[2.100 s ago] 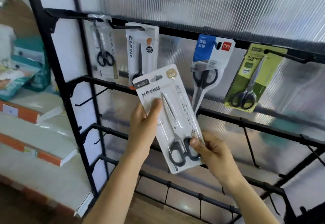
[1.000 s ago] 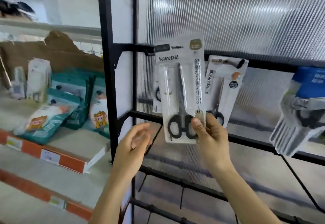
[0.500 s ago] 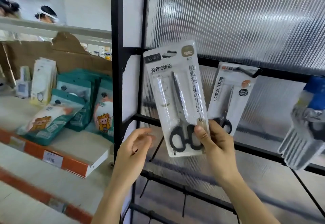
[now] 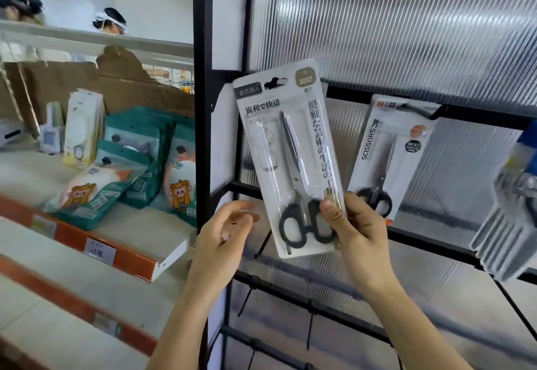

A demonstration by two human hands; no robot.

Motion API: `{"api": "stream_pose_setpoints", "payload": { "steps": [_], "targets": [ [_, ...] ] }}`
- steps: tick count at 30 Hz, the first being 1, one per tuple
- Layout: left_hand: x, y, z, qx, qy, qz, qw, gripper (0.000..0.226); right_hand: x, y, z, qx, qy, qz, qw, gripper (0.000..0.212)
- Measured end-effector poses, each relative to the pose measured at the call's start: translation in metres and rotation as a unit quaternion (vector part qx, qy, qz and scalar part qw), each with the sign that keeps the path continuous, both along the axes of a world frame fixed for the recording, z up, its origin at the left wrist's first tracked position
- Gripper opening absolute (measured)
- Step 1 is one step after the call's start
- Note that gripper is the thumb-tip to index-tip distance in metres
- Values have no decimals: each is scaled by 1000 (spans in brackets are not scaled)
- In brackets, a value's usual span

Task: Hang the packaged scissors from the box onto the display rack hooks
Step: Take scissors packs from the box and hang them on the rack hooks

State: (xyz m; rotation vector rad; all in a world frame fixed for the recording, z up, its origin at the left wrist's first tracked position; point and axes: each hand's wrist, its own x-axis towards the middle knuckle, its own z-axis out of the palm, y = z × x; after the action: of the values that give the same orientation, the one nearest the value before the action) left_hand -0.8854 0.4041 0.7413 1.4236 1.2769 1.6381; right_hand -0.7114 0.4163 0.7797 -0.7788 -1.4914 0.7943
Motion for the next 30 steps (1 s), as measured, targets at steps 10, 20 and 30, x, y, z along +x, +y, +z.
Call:
{"api": "stream_pose_setpoints", "payload": {
  "steps": [10,20,30],
  "targets": [
    [2,2,4,15,-2,-3,1000,21,4,-1,-5,-12,29,1,1000,23],
    [10,9,33,59,-42,-24,997,24,3,0,2,-9,16,5,1000,21],
    [15,46,119,176,-93,47,979,32,-7,21,50,-23,-84,14,996,7]
  ]
}}
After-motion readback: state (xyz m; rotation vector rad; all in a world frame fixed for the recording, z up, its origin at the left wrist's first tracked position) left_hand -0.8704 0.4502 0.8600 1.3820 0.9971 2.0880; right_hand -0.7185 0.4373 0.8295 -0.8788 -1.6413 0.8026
